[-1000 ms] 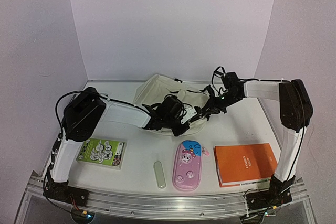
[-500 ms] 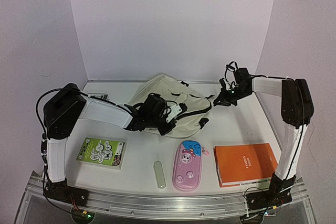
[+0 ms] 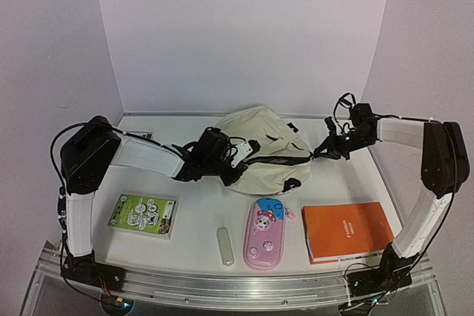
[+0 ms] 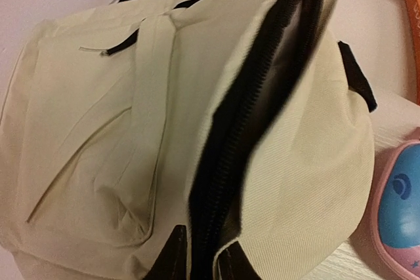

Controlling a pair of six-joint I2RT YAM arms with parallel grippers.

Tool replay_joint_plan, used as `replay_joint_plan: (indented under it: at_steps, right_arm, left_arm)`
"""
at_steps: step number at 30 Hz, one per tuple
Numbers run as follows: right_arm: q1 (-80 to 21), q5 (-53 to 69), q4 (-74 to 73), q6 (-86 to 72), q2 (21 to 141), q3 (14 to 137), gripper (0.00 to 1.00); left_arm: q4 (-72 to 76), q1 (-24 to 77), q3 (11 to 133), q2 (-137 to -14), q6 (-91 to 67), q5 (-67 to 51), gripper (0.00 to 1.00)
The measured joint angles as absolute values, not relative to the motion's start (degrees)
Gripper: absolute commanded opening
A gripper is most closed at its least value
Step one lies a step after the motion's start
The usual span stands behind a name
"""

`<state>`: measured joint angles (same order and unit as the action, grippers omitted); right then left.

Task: Pack the student bag
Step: Unzip the student bag at the center of the board.

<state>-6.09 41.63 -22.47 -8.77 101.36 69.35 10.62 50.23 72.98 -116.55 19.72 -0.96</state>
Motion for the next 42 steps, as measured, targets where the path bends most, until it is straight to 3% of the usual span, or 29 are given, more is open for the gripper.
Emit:
replay_joint_plan:
  at_steps: [2, 6, 9, 14, 18, 20, 25, 31, 42]
  right_arm:
    - [-6.27, 42.14, -21.79, -9.28, 100.95, 69.3, 0.0]
    - [-7.67, 42.48, -20.48, -10.88, 101.19, 69.49, 0.0]
    - [-9.93, 42.52, -19.61, -11.97, 101.83, 70.24, 0.0]
    - [-14.85, 42.39, -18.29, -13.73, 103.58, 72.23, 0.0]
    - [-16.94, 42.37, -17.6, -14.89, 104.66, 74.17, 0.0]
    - [-17.14, 42.39, -17.27, -15.34, 105.05, 75.01, 0.0]
    - [-17.15, 42.41, -17.16, -15.88, 105.12, 75.5, 0.0]
    - [-16.6, 41.9, -17.15, -15.91, 105.12, 75.5, 0.0]
    - [-9.06, 41.7, -17.51, -13.25, 108.45, 75.5, 0.0]
  left_arm:
    - [10.61, 49.11, 73.18, -116.92, 20.23, -1.06, 0.49]
    - [10.45, 48.21, 72.67, -116.31, 22.86, -1.61, 0.67]
    - [9.09, 49.11, 72.37, -114.57, 23.7, -2.83, 0.87]
    - [5.7, 52.13, 73.92, -112.12, 23.92, -5.71, 0.9]
    - [3.61, 54.17, 77.97, -113.15, 23.03, -7.43, 0.84]
    - [3.15, 54.71, 81.49, -115.18, 22.33, -7.47, 0.76]
    - [1.85, 54.81, 89.59, -121.33, 21.69, -6.48, 0.34]
    - [-1.15, 54.42, 90.04, -122.97, 22.5, -3.85, 0.02]
    - [1.78, 51.93, 79.68, -117.3, 22.71, -2.9, 0.0]
